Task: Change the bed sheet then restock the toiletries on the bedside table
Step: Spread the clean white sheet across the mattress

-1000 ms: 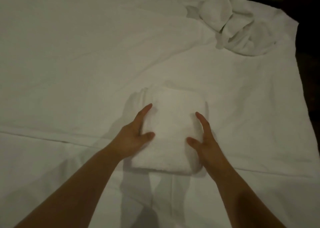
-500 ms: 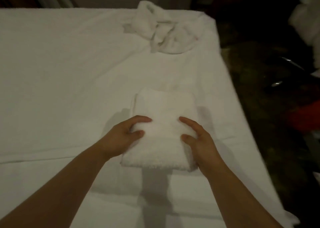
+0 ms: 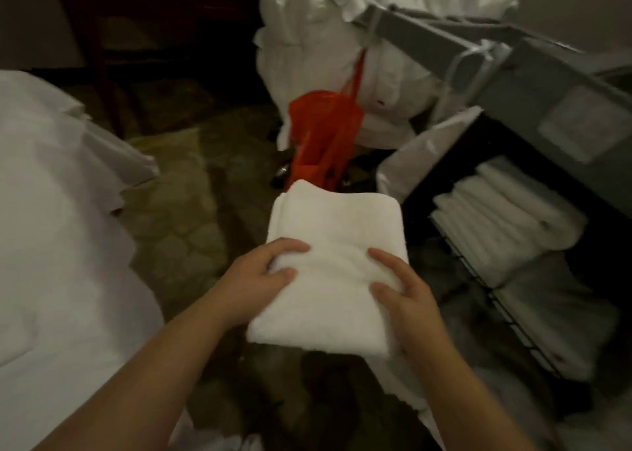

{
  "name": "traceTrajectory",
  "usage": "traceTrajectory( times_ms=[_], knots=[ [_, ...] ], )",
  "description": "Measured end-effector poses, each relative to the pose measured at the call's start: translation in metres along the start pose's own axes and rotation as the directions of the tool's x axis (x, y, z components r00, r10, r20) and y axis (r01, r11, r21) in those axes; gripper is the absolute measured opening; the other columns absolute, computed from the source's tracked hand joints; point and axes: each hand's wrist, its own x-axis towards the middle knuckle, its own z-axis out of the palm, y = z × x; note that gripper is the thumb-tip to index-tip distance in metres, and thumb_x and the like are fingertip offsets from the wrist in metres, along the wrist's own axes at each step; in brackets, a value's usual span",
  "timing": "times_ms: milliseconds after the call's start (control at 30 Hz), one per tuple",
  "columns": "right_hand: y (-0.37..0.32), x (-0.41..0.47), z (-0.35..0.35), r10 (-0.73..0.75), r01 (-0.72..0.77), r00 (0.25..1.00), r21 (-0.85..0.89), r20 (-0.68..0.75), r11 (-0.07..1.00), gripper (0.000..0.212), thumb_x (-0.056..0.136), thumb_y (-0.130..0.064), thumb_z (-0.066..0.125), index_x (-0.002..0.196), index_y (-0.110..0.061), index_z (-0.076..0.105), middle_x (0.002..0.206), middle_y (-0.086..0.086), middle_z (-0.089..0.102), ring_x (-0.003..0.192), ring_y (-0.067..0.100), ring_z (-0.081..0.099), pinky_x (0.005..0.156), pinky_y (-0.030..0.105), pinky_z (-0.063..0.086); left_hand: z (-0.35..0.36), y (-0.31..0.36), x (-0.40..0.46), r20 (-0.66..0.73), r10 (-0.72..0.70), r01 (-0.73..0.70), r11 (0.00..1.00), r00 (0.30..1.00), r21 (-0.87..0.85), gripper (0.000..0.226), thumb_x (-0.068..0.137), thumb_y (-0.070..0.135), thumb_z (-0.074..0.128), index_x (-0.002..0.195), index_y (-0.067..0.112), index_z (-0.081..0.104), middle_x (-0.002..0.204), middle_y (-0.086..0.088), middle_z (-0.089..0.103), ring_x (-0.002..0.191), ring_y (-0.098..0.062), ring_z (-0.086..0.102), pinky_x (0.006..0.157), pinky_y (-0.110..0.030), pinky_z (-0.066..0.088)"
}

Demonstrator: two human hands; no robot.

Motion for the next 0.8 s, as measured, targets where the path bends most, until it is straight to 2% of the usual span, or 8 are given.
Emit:
traceTrajectory(
  times_ms=[67, 233, 400, 533, 600, 667, 733, 800],
  knots=[
    [0.011, 0.007, -0.052, 0.001, 0.004, 0.995, 0.052, -0.095, 0.999, 0.042, 0.089, 0.0, 0.053, 0.107, -0.036, 0.064, 0.126, -0.007, 0.047, 0.111, 0.015, 0.051, 0.094, 0.035, 0.049, 0.043, 0.024, 0.04, 0.125, 0.012, -0.011, 1.0, 0.992, -0.009, 0.035, 0.096, 0.017, 0.048, 0.106, 0.049, 0.055, 0.126, 0.012, 0.044, 0.112, -0.011, 0.047, 0.094, -0.029, 0.045],
    [0.044, 0.002, -0.153, 0.032, 0.006, 0.915, 0.094, -0.402, 0.996, 0.04, 0.085, -0.002, 0.06, 0.101, -0.039, 0.061, 0.114, -0.014, 0.055, 0.102, 0.002, 0.052, 0.075, 0.008, 0.044, 0.152, 0.076, 0.114, 0.392, 0.128, -0.163, 0.985, 0.911, 0.057, 0.037, 0.095, 0.016, 0.049, 0.101, 0.053, 0.053, 0.123, 0.004, 0.05, 0.106, -0.018, 0.054, 0.092, -0.035, 0.049],
    [0.069, -0.034, -0.238, 0.156, -0.049, 0.675, 0.167, -0.721, 0.985, 0.043, 0.086, 0.001, 0.055, 0.092, -0.039, 0.067, 0.116, -0.001, 0.058, 0.102, 0.017, 0.056, 0.09, 0.028, 0.046, 0.267, 0.122, 0.139, 0.577, 0.322, -0.43, 0.901, 0.751, 0.057, 0.037, 0.093, 0.021, 0.05, 0.118, 0.049, 0.052, 0.132, 0.009, 0.05, 0.119, -0.01, 0.048, 0.097, -0.02, 0.039],
    [0.091, -0.063, -0.297, 0.213, -0.063, 0.503, 0.21, -0.837, 0.976, 0.048, 0.09, 0.001, 0.052, 0.095, -0.045, 0.067, 0.129, -0.003, 0.053, 0.116, 0.022, 0.05, 0.095, 0.036, 0.045, 0.356, 0.161, 0.141, 0.695, 0.33, -0.563, 0.816, 0.639, 0.131, 0.037, 0.097, 0.026, 0.045, 0.126, 0.048, 0.045, 0.141, 0.003, 0.036, 0.114, -0.018, 0.05, 0.088, -0.021, 0.043],
    [0.098, -0.064, -0.321, 0.197, -0.035, 0.504, 0.208, -0.841, 0.978, 0.05, 0.092, -0.004, 0.052, 0.097, -0.052, 0.066, 0.127, -0.007, 0.055, 0.117, 0.022, 0.052, 0.094, 0.039, 0.048, 0.387, 0.174, 0.155, 0.723, 0.366, -0.632, 0.765, 0.586, 0.124, 0.04, 0.097, 0.02, 0.044, 0.131, 0.04, 0.045, 0.139, -0.004, 0.039, 0.11, -0.023, 0.051, 0.086, -0.023, 0.04],
    [0.102, -0.048, -0.343, 0.178, -0.011, 0.581, 0.212, -0.794, 0.977, 0.046, 0.094, -0.006, 0.049, 0.112, -0.047, 0.061, 0.115, -0.013, 0.056, 0.106, 0.015, 0.056, 0.083, 0.026, 0.054, 0.409, 0.18, 0.179, 0.706, 0.43, -0.663, 0.745, 0.562, 0.074, 0.042, 0.093, 0.014, 0.045, 0.132, 0.029, 0.048, 0.133, -0.01, 0.047, 0.112, -0.028, 0.051, 0.091, -0.028, 0.039],
    [0.109, -0.016, -0.362, 0.146, -0.021, 0.626, 0.171, -0.766, 0.985, 0.044, 0.093, 0.0, 0.049, 0.125, -0.03, 0.055, 0.112, -0.012, 0.053, 0.107, 0.015, 0.055, 0.081, 0.014, 0.049, 0.424, 0.179, 0.201, 0.662, 0.374, -0.628, 0.755, 0.649, 0.189, 0.04, 0.093, 0.013, 0.046, 0.132, 0.026, 0.049, 0.135, -0.014, 0.048, 0.119, -0.032, 0.049, 0.096, -0.035, 0.039],
    [0.126, 0.019, -0.37, 0.126, -0.11, 0.697, 0.069, -0.706, 0.992, 0.045, 0.088, -0.005, 0.055, 0.124, -0.032, 0.054, 0.127, -0.002, 0.051, 0.122, 0.021, 0.048, 0.093, 0.019, 0.045, 0.436, 0.171, 0.215, 0.596, 0.208, -0.563, 0.656, 0.775, 0.503, 0.038, 0.097, 0.021, 0.046, 0.135, 0.023, 0.047, 0.14, -0.014, 0.044, 0.126, -0.032, 0.045, 0.098, -0.033, 0.036]
  ],
)
